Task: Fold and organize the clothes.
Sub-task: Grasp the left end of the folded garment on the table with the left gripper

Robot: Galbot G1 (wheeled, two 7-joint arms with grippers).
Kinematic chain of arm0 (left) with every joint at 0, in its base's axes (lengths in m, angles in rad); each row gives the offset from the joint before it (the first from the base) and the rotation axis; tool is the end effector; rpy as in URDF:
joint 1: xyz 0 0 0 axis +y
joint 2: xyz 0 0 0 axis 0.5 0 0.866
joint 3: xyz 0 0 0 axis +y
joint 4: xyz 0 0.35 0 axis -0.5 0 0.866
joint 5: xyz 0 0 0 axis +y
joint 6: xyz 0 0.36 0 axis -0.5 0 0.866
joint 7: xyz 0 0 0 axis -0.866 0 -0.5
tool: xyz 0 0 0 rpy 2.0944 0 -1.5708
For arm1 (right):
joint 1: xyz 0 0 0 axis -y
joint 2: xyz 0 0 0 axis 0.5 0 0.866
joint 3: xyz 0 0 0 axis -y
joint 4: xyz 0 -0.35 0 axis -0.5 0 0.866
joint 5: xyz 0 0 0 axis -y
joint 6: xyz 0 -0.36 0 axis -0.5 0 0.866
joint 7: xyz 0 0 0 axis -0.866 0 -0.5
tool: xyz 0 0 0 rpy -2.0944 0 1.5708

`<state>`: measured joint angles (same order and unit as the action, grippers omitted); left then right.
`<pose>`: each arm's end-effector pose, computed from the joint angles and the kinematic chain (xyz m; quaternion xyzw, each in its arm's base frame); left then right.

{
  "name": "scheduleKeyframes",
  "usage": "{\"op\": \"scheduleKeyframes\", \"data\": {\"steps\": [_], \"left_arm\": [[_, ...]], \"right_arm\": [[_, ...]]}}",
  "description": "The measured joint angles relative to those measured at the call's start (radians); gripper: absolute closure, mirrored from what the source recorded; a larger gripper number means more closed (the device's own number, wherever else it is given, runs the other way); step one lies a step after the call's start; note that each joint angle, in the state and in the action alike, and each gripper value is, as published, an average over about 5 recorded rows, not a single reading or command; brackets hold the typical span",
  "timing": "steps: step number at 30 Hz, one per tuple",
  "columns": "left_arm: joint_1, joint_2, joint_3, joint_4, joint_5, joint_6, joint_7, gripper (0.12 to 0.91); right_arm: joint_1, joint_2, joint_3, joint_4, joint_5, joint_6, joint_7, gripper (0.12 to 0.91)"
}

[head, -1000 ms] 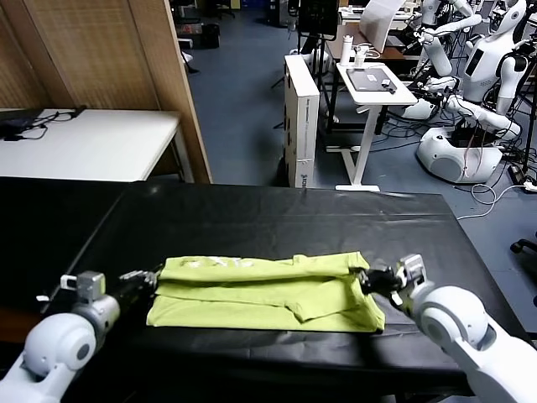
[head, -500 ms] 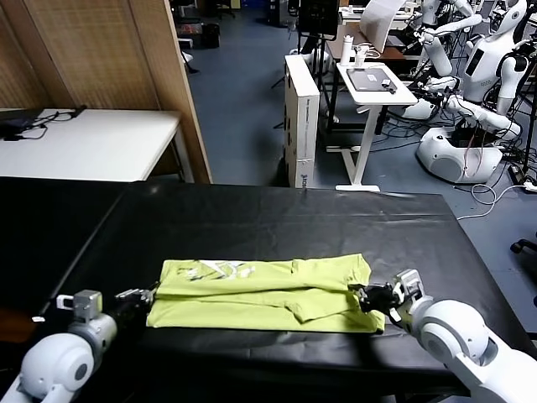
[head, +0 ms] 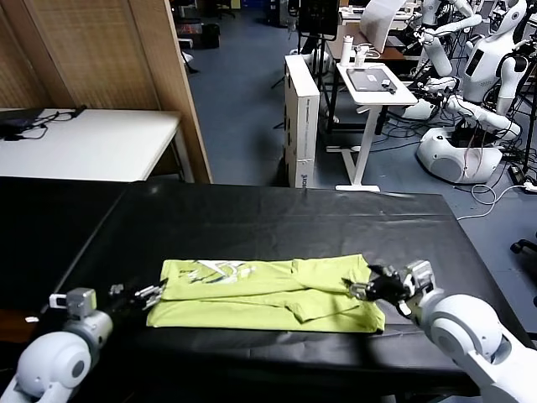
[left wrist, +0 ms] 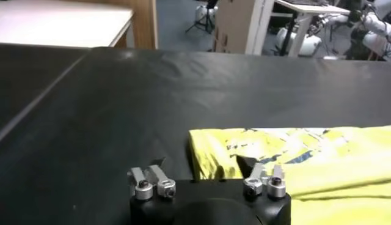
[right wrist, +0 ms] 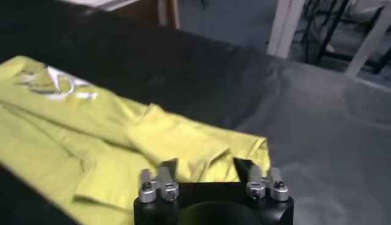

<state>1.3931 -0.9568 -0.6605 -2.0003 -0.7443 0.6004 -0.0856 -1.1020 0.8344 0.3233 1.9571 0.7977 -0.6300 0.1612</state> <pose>0.2583 0.1518 -0.2396 -0.0459 -0.9640 0.0270 0.2604 0.3152 -0.0948 -0.2210 0.1322 -0.9559 0.0316 0.2604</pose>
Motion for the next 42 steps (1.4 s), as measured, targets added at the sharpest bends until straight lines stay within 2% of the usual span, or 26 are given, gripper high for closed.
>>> {"op": "scheduleKeyframes", "data": {"steps": [7,18,21,23,27,30,33,36,38,40,42], "left_arm": [[-0.094,-0.040,0.052,0.080,0.012,-0.002,0.001,0.123],[-0.154,-0.060,0.087,0.154,0.010,-0.005,0.003,0.123],[-0.155,-0.062,0.089,0.165,0.011,-0.004,0.004,0.124],[-0.154,-0.063,0.089,0.170,0.011,-0.002,0.005,0.146],[-0.153,-0.064,0.089,0.177,0.008,0.001,0.007,0.248],[-0.152,-0.066,0.089,0.180,0.007,0.002,0.009,0.372],[-0.150,-0.066,0.089,0.181,0.006,0.002,0.012,0.548],[-0.150,-0.066,0.089,0.182,0.005,0.000,0.015,0.738],[-0.152,-0.066,0.089,0.185,0.005,-0.004,0.015,0.838],[-0.156,-0.067,0.088,0.192,0.007,-0.009,0.014,0.882],[-0.160,-0.068,0.086,0.200,0.008,-0.012,0.011,0.885]], "right_arm": [[0.031,0.057,-0.015,-0.092,0.000,0.007,0.016,0.118],[0.054,0.082,-0.022,-0.154,0.000,0.001,0.021,0.119],[0.052,0.086,-0.023,-0.157,-0.001,0.000,0.019,0.158],[0.051,0.088,-0.023,-0.159,-0.001,-0.001,0.017,0.228],[0.047,0.093,-0.023,-0.159,-0.002,-0.001,0.015,0.375],[0.046,0.095,-0.023,-0.160,-0.003,0.002,0.014,0.513],[0.044,0.099,-0.020,-0.162,-0.005,0.008,0.014,0.702],[0.041,0.106,-0.017,-0.165,-0.006,0.020,0.023,0.846],[0.039,0.110,-0.014,-0.167,-0.007,0.028,0.031,0.882],[0.037,0.114,-0.013,-0.168,-0.006,0.030,0.033,0.885],[0.035,0.116,-0.012,-0.167,-0.003,0.028,0.028,0.885]]}}
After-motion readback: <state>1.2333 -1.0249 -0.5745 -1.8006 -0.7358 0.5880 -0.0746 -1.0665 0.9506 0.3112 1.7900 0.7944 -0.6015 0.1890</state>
